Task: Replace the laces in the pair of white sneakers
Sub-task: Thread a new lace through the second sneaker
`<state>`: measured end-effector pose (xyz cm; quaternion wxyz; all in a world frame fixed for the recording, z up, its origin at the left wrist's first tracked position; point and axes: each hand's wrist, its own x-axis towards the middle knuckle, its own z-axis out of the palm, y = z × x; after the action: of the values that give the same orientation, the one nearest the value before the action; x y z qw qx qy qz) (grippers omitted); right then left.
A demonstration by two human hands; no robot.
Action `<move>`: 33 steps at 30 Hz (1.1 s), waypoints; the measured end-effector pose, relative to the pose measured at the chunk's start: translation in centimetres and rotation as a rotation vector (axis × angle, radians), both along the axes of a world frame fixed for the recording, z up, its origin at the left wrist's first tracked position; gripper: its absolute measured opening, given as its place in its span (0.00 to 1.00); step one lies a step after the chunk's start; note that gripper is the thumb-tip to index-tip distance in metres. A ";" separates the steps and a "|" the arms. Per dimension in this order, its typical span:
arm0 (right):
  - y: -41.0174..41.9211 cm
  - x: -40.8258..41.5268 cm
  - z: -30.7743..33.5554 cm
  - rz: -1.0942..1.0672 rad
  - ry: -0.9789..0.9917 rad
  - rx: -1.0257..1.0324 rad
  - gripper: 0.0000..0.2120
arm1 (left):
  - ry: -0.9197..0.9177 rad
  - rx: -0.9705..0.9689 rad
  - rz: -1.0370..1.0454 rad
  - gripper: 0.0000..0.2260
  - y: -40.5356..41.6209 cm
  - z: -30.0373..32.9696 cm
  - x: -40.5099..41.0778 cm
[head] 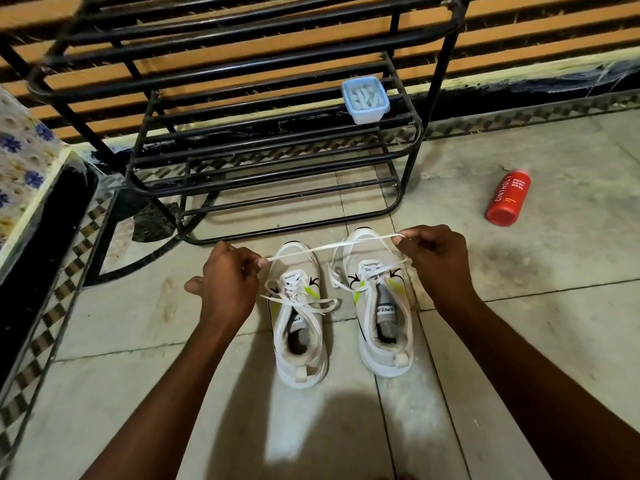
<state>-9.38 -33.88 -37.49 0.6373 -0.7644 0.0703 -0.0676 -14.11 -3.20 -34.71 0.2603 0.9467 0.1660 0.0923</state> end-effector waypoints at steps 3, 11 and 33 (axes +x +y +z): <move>-0.2 0.0 -0.2 0.044 0.062 0.036 0.04 | 0.007 0.009 0.013 0.06 -0.9 0.5 0.2; -0.2 -0.9 -0.5 0.096 0.201 0.408 0.12 | 0.034 -0.546 -0.116 0.07 -5.7 0.4 0.9; -0.8 -5.6 -3.5 0.144 0.086 -0.093 0.16 | 0.020 -0.822 -0.006 0.08 -15.1 -2.9 0.3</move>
<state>-14.94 -34.67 -41.00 0.6006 -0.7986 0.0392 0.0081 -13.83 -18.27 -37.64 0.6155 0.7651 0.1888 0.0083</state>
